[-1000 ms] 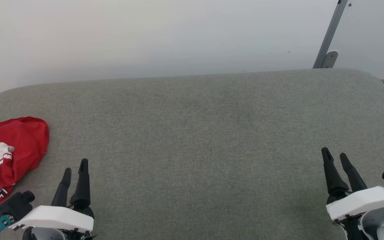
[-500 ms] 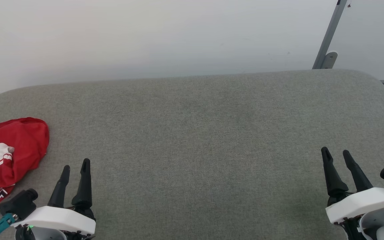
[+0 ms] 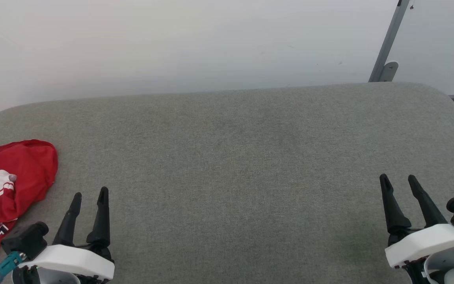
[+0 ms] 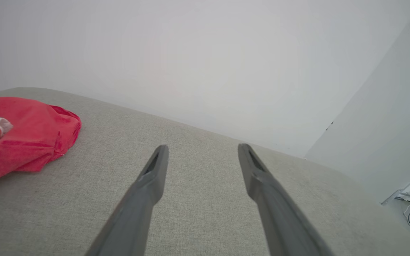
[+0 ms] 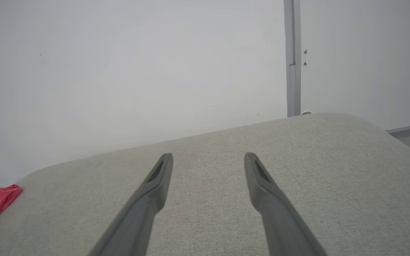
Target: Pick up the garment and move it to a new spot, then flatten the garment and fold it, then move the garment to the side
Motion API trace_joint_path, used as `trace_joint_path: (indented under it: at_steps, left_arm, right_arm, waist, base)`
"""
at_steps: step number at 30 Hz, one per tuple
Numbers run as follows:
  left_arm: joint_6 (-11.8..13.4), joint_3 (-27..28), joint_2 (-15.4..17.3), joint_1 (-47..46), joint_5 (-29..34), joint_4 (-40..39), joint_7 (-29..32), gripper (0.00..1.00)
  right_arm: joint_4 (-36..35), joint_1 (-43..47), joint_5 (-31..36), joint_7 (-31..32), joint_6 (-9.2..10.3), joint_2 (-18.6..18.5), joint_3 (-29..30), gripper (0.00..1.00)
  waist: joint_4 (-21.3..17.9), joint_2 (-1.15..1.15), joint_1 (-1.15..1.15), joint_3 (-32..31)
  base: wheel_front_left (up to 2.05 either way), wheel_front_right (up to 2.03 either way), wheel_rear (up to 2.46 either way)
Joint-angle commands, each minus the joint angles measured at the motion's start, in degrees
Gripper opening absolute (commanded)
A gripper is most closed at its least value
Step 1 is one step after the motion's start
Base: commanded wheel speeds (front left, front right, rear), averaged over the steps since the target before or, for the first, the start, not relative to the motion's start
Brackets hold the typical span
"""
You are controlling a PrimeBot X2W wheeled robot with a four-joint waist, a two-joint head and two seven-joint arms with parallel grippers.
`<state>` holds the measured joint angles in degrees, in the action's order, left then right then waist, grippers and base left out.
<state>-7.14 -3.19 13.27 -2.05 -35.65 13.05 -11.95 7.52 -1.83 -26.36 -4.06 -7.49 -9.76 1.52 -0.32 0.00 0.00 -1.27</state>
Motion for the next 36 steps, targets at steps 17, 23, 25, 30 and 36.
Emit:
trace_joint_path:
  at_steps: [17, 23, 25, 30, 36]
  left_arm:
    - [-0.3, -1.7, 1.8, 0.4, 6.6, -0.1, -2.3, 1.0]
    - [-0.3, -1.7, 2.1, 0.5, 8.3, -0.1, -2.9, 1.0]
    - [-0.3, -1.7, 2.2, 0.5, 8.6, -0.1, -3.0, 1.0]
    - [-0.4, -1.4, 2.2, 0.6, 9.4, -0.2, -3.3, 1.0]
    - [-0.4, -1.0, 1.8, 0.6, 9.2, -0.1, -3.3, 1.0]
  right_arm:
    - [-1.6, 0.8, 8.1, -1.5, 0.01, -1.0, -0.5, 1.0]
    - [-2.1, 1.0, 10.6, -1.8, 0.01, -1.1, -0.4, 1.0]
    - [-2.2, 0.9, 11.0, -1.8, 0.01, -1.1, -0.4, 1.0]
    - [-2.2, 1.1, 12.2, -2.1, 0.01, -1.4, -0.2, 1.0]
    - [-2.0, 1.1, 12.4, -2.0, 0.01, -1.1, 0.2, 1.0]
  waist:
    - [0.0, 0.0, 0.0, -0.3]
    - [-0.1, 0.0, 0.0, -0.3]
    - [-0.1, 0.0, 0.0, -0.3]
    - [-0.1, 0.0, 0.0, -0.4]
    - [-0.1, 0.0, 0.0, -0.4]
  base:
    - [0.0, 0.0, 0.0]
    - [0.0, 0.0, 0.0]
    - [0.0, 0.0, 0.0]
    - [0.0, 0.0, 0.0]
    - [0.0, 0.0, 0.0]
